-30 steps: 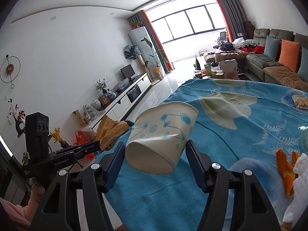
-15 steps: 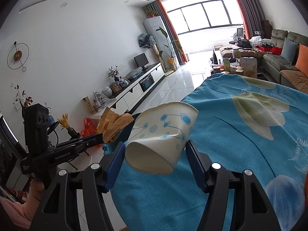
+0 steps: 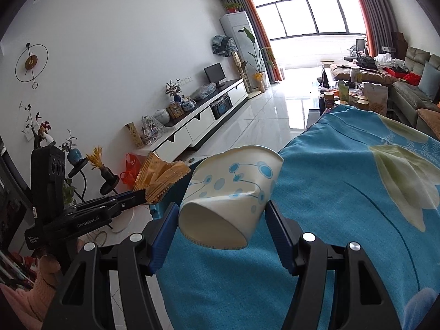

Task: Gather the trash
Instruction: 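Carry the wrapper and paper cup in both grippers over the teal bin, then open both grippers over the bin and return to the table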

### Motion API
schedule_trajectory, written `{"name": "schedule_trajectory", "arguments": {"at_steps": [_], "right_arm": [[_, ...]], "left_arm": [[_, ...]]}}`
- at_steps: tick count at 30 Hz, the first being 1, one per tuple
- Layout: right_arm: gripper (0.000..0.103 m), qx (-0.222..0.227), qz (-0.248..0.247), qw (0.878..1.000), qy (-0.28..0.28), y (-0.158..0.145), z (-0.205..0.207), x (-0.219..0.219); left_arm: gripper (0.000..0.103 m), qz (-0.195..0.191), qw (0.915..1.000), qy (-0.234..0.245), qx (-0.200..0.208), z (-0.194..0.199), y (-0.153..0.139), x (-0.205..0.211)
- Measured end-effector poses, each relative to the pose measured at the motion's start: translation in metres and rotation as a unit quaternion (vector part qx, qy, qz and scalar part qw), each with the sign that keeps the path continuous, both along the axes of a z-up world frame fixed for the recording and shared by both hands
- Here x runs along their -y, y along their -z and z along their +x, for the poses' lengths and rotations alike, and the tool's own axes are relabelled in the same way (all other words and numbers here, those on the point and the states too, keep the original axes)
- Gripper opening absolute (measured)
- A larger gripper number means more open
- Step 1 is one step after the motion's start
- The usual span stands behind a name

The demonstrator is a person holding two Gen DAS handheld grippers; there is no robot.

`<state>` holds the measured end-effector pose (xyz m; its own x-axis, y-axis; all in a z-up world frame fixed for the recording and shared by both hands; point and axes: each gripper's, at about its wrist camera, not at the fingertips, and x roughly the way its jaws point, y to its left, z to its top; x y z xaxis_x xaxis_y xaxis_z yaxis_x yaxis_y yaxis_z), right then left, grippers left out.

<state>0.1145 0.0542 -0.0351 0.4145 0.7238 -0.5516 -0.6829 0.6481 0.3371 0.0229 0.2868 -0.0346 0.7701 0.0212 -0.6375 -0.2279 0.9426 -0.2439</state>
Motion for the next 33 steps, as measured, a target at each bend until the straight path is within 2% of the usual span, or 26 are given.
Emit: {"name": "schedule_trajectory", "arguments": {"at_steps": [13, 24, 33], "right_arm": [[0.063, -0.001, -0.034, 0.999, -0.029, 0.002, 0.010, -0.045], [0.063, -0.005, -0.078, 0.996, -0.049, 0.013, 0.024, -0.091], [0.063, -0.032, -0.097, 0.993, -0.062, 0.024, 0.039, -0.119]], "left_arm": [[0.011, 0.002, 0.9990, -0.037, -0.025, 0.004, 0.019, -0.026], [0.012, 0.003, 0.9968, -0.059, -0.054, 0.026, 0.041, -0.040], [0.016, -0.007, 0.9949, -0.067, -0.075, 0.042, 0.061, -0.047]]}}
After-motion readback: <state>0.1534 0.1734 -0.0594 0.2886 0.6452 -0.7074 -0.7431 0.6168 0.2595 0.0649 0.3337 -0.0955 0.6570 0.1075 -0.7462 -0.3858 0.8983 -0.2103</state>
